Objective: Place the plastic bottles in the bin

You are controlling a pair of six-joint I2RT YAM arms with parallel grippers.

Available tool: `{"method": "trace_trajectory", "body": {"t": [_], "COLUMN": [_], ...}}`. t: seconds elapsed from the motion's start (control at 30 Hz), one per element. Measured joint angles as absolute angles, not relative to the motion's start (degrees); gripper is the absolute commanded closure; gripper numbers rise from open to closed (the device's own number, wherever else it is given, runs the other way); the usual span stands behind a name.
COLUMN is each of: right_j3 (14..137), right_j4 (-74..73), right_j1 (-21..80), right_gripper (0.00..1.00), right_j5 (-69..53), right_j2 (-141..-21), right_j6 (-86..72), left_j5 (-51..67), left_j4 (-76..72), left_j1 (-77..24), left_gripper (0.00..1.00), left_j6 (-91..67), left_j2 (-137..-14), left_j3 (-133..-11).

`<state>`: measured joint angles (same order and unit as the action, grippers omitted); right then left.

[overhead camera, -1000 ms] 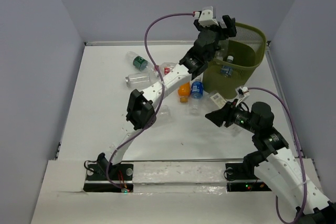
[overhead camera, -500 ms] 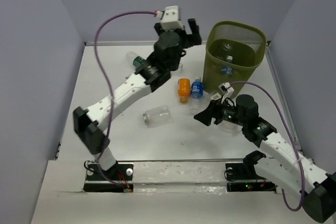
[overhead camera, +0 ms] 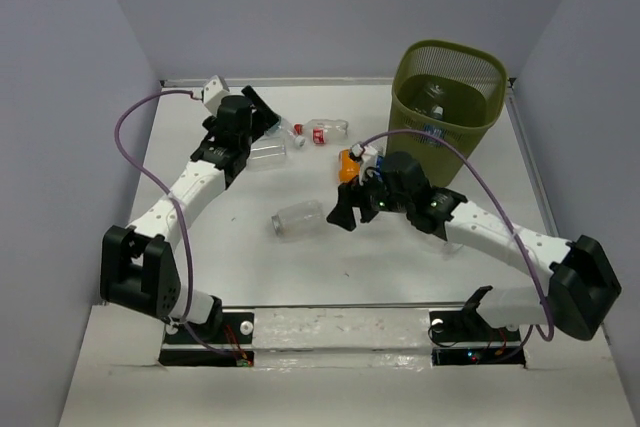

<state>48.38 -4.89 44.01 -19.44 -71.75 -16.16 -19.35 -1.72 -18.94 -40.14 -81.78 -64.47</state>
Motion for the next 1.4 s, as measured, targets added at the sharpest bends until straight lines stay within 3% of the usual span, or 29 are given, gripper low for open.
{"method": "trace_trajectory", "body": {"t": [0.07, 0.1, 0.13, 0.53, 0.97, 1.07, 1.27, 1.4], "right_j3": [52.4, 54.1, 55.6, 71.5, 90.6, 92.7, 94.9, 94.7], "right_j4": [-5.6, -5.9, -6.0, -13.4, -28.1, -29.3, -30.0, -27.9], "right_j1": [44.1, 44.1, 44.1, 46.0, 53.9, 54.1, 54.1, 54.1], "right_gripper": [0.20, 0.07, 0.01, 0.00, 0.00, 0.05, 0.38, 0.42], "right_j5": [-19.8, -19.9, -20.3, -23.3, -13.8, -13.2, -13.7, -14.0], "right_j2": [-76.2, -78.3, -80.5, -95.7, -117.5, -121.4, -124.0, -122.4], "right_j6": [-12.2, -10.2, -8.0, 13.5, 24.8, 24.9, 23.2, 20.7], "left_j5": [-18.2, -17.6, -17.1, -8.5, -11.6, -12.3, -14.0, -15.6], "left_j4": [-0.9, -0.7, -0.2, 3.4, 7.1, 7.1, 7.6, 8.0], "left_j1": [-19.1, -19.1, -19.1, -19.1, -19.1, -19.1, -20.2, -22.0], "left_gripper": [0.01, 0.01, 0.01, 0.01, 0.01, 0.01, 0.01, 0.01], "left_j6": [-40.6, -40.6, -40.6, -27.5, -20.5, -19.7, -19.3, -19.3], "left_j2": [-80.3, -79.1, -77.3, -49.6, -36.5, -35.5, -33.9, -33.1], "left_j3": [-61.7, -60.7, -59.7, -53.1, -44.0, -43.9, -43.9, -43.9]}}
